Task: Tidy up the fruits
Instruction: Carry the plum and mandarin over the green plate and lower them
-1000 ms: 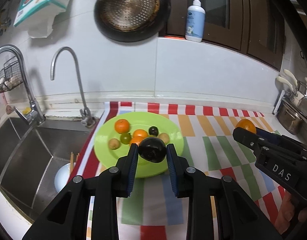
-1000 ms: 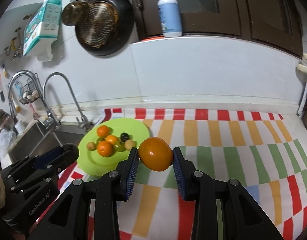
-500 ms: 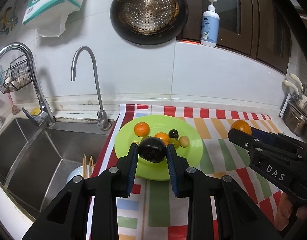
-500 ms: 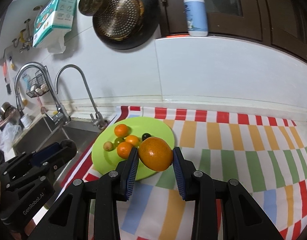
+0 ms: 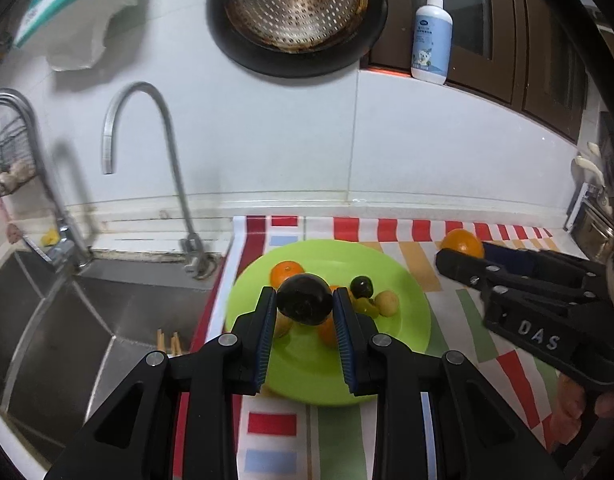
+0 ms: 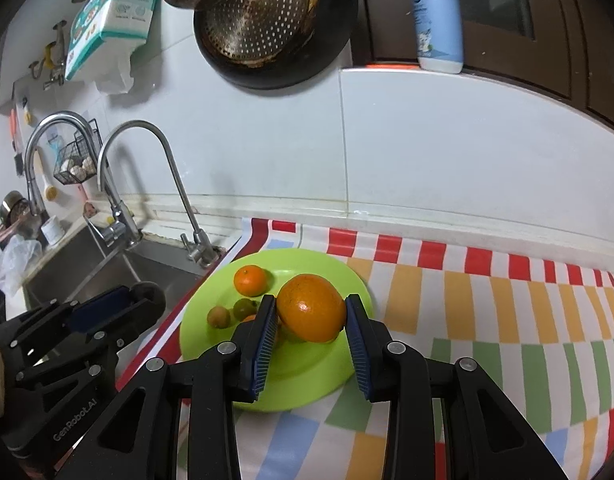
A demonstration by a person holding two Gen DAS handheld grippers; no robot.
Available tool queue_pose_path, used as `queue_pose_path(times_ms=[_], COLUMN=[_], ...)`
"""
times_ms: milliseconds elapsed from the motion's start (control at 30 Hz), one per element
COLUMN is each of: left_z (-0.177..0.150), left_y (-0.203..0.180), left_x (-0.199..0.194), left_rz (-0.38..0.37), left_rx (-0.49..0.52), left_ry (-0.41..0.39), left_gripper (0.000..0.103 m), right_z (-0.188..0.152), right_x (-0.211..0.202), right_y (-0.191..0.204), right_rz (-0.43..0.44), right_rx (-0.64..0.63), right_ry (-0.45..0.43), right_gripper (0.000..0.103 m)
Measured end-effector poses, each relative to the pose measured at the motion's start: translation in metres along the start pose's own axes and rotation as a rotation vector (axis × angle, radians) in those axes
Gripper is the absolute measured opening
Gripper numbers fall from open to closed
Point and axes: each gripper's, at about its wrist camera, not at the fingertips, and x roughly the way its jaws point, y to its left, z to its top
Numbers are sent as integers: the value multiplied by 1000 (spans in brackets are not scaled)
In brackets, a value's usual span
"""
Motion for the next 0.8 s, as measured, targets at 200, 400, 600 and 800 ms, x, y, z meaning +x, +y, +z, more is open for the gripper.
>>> queue_pose_path(times_ms=[200, 400, 600, 800], left_z=[10, 18, 22, 23], left_y=[0, -2, -4, -5], left_x=[34, 73, 109, 132], left_rz=[-52, -86, -107, -121], left_rx=[52, 104, 131, 150], left_ry=[10, 43, 93, 125], left_gripper=[29, 29, 29, 29], right_z=[2, 2, 2, 0], right_x=[30, 58, 84, 103], right_y=[-8, -18, -22, -23], right_rz=[-12, -12, 2, 19], right_rx=[-2, -12, -47, -56], right_ry=[40, 77, 109, 137], right_gripper=[36, 36, 36, 36])
